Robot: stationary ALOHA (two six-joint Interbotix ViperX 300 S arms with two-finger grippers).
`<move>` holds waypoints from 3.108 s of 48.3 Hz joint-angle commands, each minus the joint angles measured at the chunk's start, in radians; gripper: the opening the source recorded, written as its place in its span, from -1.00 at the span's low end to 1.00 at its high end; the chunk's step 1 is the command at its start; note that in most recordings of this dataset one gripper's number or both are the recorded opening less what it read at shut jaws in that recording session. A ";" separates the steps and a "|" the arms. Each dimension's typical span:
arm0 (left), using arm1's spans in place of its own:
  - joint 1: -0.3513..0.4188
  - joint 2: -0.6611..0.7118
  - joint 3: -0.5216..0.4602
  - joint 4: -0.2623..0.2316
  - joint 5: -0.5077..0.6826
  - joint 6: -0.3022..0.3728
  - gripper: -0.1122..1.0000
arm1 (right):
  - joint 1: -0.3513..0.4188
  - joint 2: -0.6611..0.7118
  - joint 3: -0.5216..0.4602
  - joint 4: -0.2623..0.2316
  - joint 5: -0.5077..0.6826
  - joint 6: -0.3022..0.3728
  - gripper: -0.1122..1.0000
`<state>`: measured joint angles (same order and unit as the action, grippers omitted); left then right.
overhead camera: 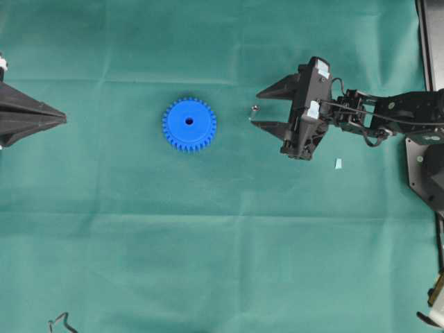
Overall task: Insert the shaft into the center hole of the gear.
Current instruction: 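Lower the right gripper over the silver shaft and close on it, then lift the shaft upright and carry it over the blue gear's hole, then lower the held shaft into the gear's center hole with the right gripper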
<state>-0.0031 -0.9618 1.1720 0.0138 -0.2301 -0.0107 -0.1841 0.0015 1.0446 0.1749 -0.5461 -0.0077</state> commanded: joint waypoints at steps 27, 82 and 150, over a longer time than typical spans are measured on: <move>0.000 0.005 -0.025 0.003 -0.005 0.000 -0.80 | 0.002 -0.020 -0.018 -0.003 0.017 -0.003 -0.51; 0.003 0.002 -0.026 0.003 -0.003 0.000 -0.80 | 0.018 -0.103 -0.164 -0.003 0.206 -0.029 -0.51; 0.005 0.000 -0.029 0.003 -0.003 -0.003 -0.80 | 0.051 0.132 -0.413 -0.017 0.242 -0.034 -0.51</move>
<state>-0.0015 -0.9664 1.1689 0.0138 -0.2270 -0.0123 -0.1350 0.1365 0.6443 0.1565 -0.2976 -0.0430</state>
